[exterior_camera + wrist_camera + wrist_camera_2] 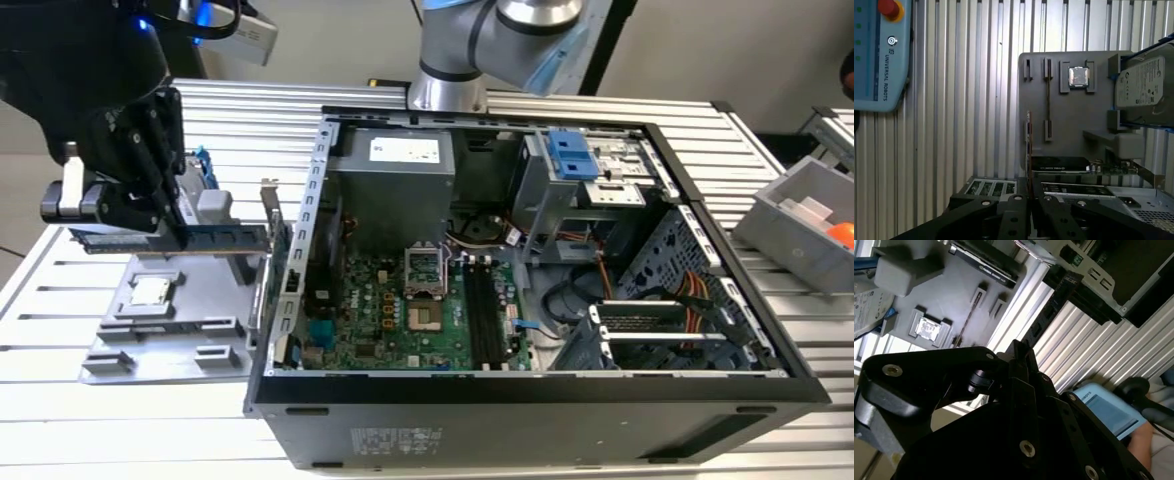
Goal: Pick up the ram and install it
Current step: 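Pick up the ram and move it above insertion slot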
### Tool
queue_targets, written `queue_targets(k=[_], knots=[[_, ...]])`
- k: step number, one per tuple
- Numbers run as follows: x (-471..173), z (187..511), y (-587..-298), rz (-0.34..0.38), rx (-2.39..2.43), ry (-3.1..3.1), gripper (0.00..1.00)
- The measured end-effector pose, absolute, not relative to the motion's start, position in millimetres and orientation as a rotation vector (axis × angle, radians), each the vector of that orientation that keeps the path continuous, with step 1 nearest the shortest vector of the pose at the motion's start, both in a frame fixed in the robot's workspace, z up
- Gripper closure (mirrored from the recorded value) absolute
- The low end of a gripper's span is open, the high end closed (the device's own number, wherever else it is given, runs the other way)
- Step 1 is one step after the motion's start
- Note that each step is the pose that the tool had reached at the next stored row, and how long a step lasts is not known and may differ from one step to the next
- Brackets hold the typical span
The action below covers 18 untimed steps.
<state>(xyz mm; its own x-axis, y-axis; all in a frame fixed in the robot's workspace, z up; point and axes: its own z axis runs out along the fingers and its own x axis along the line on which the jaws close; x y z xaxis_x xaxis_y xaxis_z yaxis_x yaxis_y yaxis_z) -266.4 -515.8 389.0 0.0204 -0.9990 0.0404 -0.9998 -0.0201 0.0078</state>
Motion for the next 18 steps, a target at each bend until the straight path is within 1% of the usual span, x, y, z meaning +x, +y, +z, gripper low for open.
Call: queue_targets(k=[18], knots=[[-237,389,-516,0.036,2.219,-2.175,1.00]])
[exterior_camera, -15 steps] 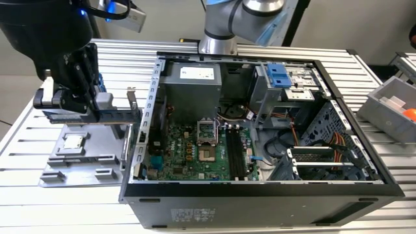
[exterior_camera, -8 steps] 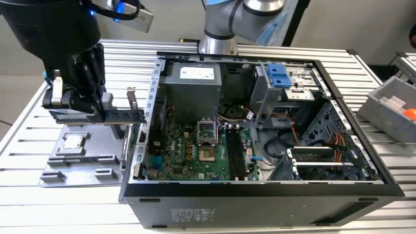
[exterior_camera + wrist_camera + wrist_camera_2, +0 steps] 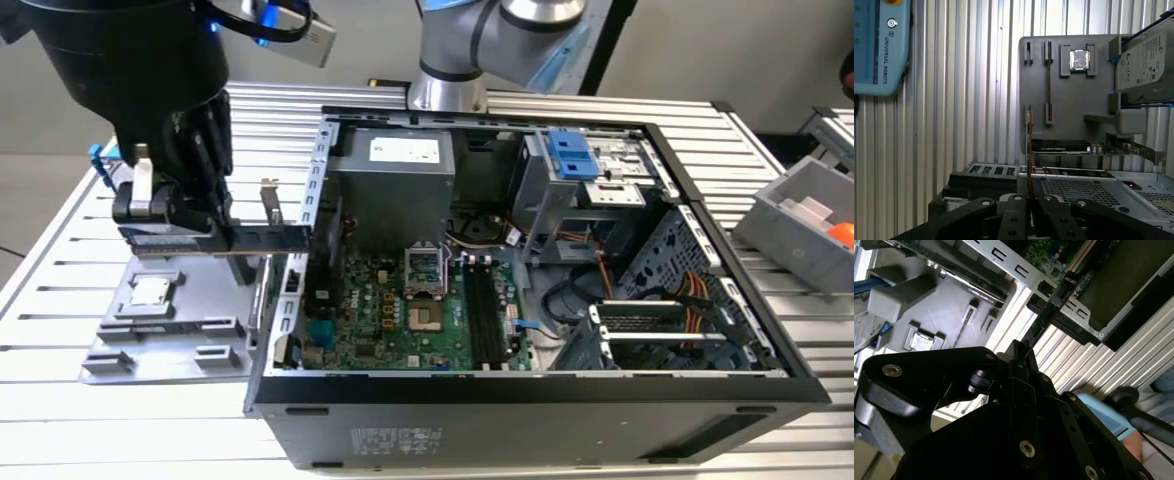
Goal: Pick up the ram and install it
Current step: 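Pick up the ram and move it above insertion slot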
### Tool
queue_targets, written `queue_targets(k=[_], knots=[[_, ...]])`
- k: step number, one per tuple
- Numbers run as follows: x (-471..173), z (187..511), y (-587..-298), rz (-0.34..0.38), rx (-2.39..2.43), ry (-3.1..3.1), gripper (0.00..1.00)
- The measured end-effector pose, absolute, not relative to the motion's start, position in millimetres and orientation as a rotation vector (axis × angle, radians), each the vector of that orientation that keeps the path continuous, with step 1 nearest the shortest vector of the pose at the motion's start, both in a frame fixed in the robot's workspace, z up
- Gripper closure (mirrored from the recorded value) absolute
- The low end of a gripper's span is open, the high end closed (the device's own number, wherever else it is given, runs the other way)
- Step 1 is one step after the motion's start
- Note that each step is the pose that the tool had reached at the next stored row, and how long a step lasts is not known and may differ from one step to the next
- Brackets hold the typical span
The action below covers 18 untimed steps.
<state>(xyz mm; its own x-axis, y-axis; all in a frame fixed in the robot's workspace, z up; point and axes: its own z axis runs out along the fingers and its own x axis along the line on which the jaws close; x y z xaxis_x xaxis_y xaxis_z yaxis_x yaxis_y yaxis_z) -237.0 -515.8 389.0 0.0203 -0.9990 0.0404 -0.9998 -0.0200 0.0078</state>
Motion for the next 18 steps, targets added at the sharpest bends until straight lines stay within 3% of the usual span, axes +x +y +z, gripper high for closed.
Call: queue_targets(k=[18], knots=[[-214,389,-516,0.036,2.220,-2.175,1.00]])
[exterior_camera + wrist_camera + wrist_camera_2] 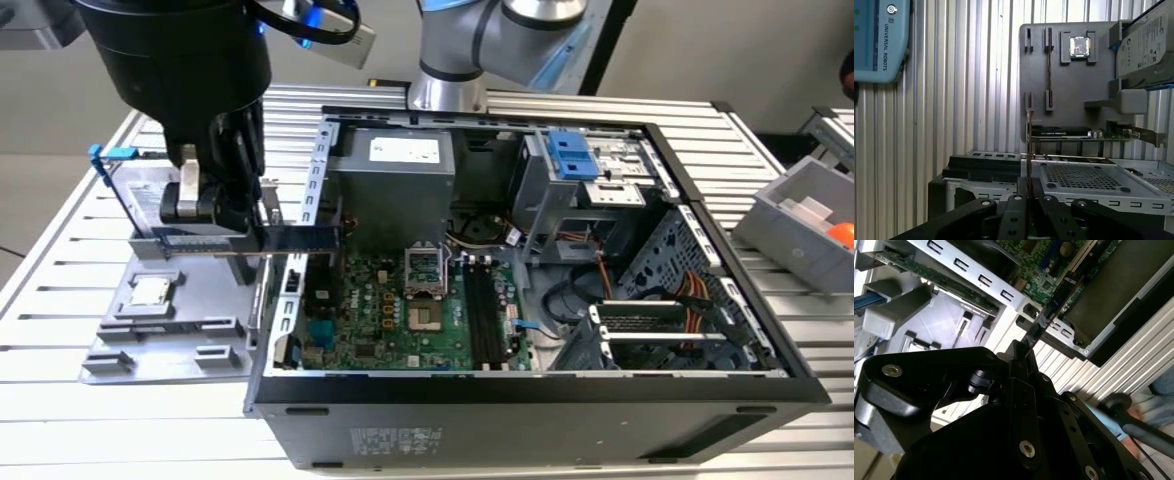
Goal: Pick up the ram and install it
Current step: 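Pick up the ram and move it above insertion slot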
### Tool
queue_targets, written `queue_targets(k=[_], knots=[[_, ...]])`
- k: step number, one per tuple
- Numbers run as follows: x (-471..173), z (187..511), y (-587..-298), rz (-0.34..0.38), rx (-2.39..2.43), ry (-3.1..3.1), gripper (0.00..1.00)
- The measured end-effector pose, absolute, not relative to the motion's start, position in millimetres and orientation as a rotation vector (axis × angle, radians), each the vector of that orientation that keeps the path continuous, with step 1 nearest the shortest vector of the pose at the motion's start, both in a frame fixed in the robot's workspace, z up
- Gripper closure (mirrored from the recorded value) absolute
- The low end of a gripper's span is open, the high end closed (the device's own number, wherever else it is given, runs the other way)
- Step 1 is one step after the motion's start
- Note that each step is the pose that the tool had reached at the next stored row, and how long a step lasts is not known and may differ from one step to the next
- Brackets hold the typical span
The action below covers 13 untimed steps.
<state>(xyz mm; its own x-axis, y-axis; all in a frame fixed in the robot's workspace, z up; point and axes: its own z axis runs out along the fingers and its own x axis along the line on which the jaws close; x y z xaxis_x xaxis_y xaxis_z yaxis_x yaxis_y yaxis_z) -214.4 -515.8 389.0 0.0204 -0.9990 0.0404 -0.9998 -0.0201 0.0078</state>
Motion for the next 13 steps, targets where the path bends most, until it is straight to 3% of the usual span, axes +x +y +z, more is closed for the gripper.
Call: queue_targets(k=[13], knots=[[-202,389,-516,0.036,2.219,-2.175,1.00]])
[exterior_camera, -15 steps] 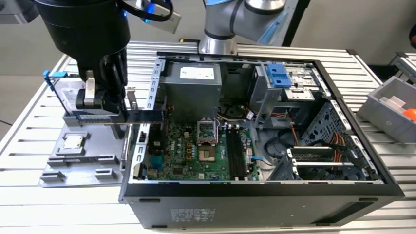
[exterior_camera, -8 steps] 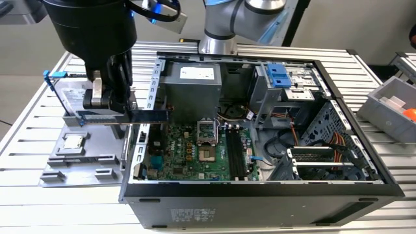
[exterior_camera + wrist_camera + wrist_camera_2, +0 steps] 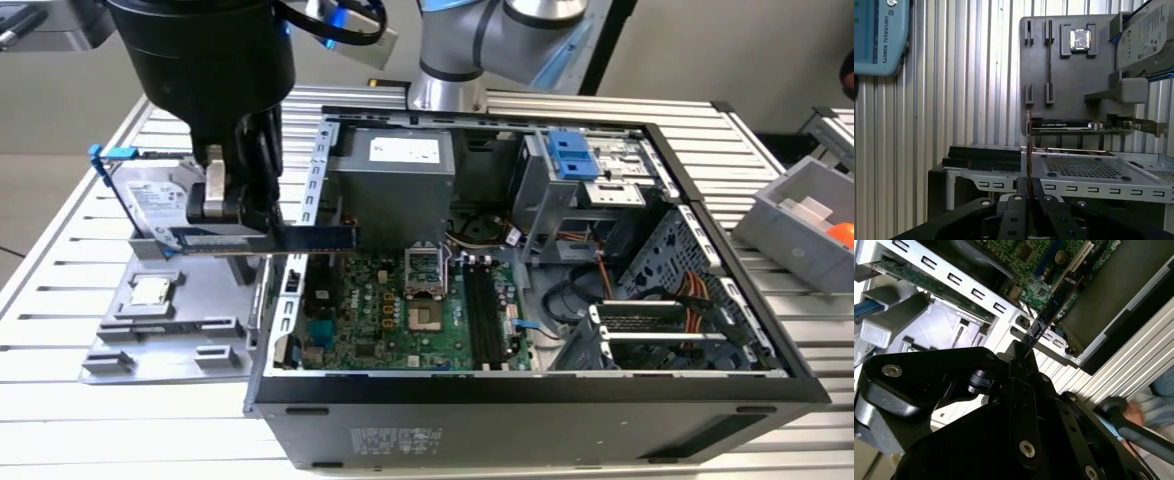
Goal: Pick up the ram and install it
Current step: 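Pick up the ram and move it above insertion slot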
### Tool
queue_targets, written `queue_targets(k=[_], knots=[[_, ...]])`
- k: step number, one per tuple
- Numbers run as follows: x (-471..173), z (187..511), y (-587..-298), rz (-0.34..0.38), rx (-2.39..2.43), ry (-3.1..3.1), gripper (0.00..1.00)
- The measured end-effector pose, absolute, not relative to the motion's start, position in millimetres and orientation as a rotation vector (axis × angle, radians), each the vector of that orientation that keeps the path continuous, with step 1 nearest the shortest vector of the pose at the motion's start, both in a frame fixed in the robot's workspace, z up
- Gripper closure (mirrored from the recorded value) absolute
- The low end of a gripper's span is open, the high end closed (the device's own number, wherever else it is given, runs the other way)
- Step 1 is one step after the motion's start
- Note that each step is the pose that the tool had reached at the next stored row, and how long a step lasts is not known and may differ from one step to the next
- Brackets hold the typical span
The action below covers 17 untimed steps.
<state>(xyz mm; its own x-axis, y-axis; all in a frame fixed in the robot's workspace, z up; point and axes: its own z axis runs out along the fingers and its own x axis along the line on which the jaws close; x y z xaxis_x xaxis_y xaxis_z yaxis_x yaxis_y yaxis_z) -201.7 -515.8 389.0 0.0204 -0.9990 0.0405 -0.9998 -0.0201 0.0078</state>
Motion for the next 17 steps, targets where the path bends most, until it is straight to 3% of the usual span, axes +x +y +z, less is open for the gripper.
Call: queue_targets(k=[17], knots=[[-185,389,-516,0.036,2.219,-2.175,1.00]])
